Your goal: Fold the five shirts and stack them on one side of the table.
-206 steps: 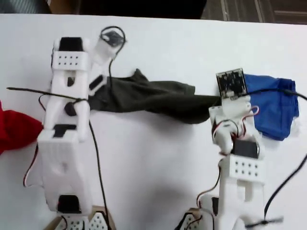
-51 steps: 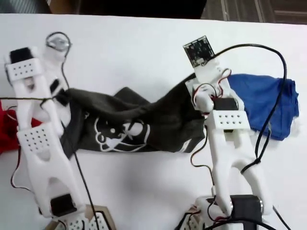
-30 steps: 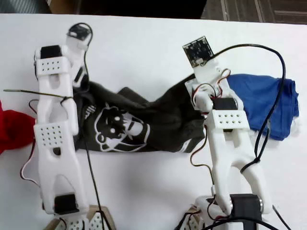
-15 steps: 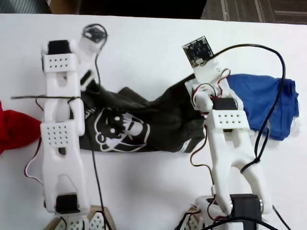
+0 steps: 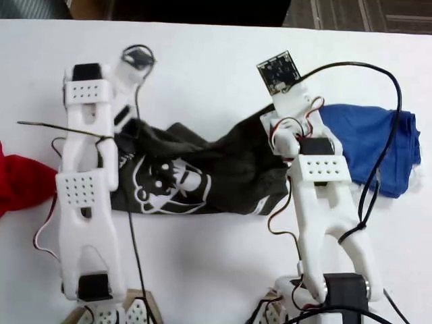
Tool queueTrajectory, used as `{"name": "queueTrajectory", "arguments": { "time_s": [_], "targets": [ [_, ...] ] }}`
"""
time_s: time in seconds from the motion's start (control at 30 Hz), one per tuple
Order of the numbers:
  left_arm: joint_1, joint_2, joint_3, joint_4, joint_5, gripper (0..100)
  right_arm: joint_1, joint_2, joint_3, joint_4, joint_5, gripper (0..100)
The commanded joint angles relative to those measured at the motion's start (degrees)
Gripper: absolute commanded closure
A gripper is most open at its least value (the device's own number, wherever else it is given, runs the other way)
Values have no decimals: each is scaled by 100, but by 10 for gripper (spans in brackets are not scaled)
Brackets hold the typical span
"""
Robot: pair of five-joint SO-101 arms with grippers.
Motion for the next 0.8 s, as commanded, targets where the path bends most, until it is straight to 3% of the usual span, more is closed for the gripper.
{"name": "queueTrajectory", "arguments": {
  "time_s": [0.0, 0.13, 0.3, 0.57, 0.77],
  "targets": [
    [-255, -158, -13, -905, 624, 809, 57, -13, -53, -101, -18, 976],
    [-264, -202, -22, -1486, 1310, 800, 57, -13, -44, -101, -18, 976],
    [-167, -246, -593, -958, 1284, 800, 57, -13, -44, -101, -18, 976],
    [176, -202, -1446, 958, -141, 801, 57, -13, -44, -101, -18, 976],
    [149, -501, -699, 1055, -800, 801, 57, -13, -44, -101, -18, 976]
  ]
}}
